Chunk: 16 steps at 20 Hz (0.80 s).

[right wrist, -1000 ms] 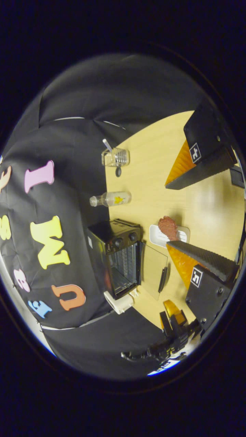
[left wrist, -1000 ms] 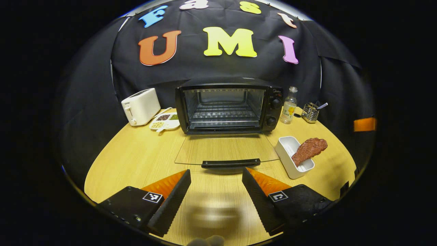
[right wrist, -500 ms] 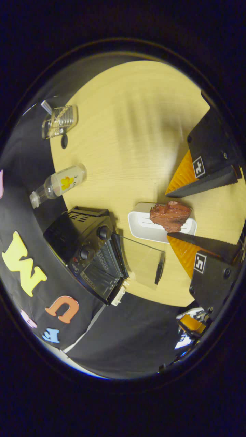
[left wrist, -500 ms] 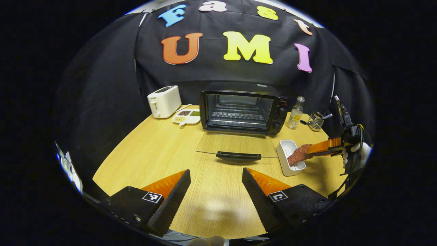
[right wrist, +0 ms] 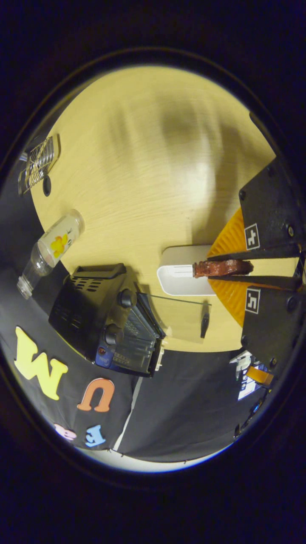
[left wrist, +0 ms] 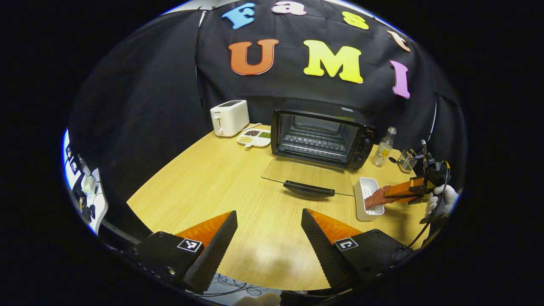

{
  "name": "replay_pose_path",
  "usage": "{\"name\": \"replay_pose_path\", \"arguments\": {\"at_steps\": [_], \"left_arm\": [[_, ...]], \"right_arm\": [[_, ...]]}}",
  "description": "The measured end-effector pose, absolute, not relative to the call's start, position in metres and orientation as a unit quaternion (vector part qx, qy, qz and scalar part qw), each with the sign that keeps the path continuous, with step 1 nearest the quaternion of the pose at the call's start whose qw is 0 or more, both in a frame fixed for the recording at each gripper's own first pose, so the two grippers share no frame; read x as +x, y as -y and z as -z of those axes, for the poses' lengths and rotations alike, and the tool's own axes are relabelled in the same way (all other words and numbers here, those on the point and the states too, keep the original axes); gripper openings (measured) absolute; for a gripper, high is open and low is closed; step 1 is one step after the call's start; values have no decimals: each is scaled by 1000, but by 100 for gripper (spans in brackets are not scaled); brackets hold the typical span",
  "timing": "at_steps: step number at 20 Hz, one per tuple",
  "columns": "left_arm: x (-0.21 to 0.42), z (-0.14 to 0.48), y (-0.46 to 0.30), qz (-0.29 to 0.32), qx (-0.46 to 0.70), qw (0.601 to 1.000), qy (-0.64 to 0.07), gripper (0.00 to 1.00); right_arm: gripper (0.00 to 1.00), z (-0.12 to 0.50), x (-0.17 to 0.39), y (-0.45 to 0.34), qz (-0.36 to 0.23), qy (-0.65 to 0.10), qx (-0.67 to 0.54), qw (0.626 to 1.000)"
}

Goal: Open the electric oven with the left hand, put the food in, and close the electric oven.

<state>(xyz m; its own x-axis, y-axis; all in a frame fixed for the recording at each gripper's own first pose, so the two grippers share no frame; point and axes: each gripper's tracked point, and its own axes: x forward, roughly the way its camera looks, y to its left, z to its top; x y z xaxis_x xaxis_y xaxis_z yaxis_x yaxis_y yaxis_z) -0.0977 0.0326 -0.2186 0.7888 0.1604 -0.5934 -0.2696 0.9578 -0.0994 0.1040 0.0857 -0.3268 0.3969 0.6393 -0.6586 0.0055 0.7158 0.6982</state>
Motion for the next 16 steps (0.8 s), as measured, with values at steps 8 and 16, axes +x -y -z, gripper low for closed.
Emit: {"name": "replay_pose_path", "arguments": {"at_steps": [8, 16], "left_arm": [[-79, 235, -37, -78, -81, 948, -299, 97], [-45, 241, -50, 7, -56, 959, -278, 96]], "right_arm": [[17, 298, 105, -90, -188, -475, 321, 798], [17, 235, 127, -139, -134, -377, 368, 839]]}}
